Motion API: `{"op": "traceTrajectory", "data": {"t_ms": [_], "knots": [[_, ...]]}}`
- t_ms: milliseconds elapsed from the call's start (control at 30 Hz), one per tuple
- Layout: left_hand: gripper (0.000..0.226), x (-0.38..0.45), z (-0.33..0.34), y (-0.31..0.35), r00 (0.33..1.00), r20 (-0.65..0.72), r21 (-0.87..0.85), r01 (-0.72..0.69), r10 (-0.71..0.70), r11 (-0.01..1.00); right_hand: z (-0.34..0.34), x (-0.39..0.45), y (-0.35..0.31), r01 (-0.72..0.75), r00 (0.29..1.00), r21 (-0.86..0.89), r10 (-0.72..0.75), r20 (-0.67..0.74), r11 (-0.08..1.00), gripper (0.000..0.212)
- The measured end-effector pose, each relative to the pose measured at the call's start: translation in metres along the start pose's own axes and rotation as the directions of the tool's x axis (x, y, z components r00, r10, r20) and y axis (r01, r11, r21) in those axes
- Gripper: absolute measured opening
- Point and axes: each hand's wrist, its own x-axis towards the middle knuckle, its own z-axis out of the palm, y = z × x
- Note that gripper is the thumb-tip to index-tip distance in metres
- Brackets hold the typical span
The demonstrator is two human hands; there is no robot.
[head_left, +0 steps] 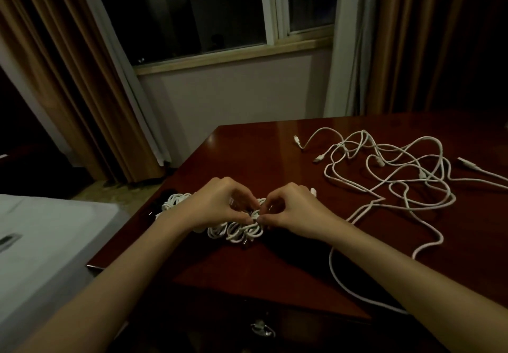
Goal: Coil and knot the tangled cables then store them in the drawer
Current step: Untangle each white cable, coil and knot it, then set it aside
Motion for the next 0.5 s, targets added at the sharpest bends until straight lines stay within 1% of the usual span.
{"op": "traceTrajectory", "data": {"t_ms": [100,167,267,367,433,500], "knots": [[0.027,0.003,-0.002,-0.009,1.0,-0.017,-0.025,0.006,-0.006,1.0,0.002,0.008,0.001,-0.008,1.0,0.025,0.009,-0.019,1.0,0.012],[0.027,0.006,-0.004,-0.01,1.0,-0.003,0.0,0.01,-0.01,1.0,0.002,0.013,0.001,-0.017,1.0,0.011,0.018,-0.016,1.0,0.014],[0.027,0.014,-0.01,-0.006,0.996,0.074,0.08,0.039,-0.045,0.996,-0.008,0.017,0.001,-0.017,0.999,-0.034,0.018,0.032,0.999,0.017],[0.025,0.027,-0.023,0.002,0.984,0.152,0.122,0.074,-0.093,0.99,-0.035,0.017,0.004,-0.027,0.999,-0.072,0.029,0.031,0.997,0.01],[0.023,0.04,-0.03,0.007,0.985,0.141,0.095,0.088,-0.101,0.992,-0.059,0.015,0.01,-0.05,0.999,-0.061,0.049,-0.013,0.997,0.006],[0.02,0.055,-0.031,0.016,0.993,0.094,0.065,0.062,-0.068,0.996,-0.081,0.011,0.018,-0.081,0.996,-0.063,0.079,-0.035,0.995,0.003]]}}
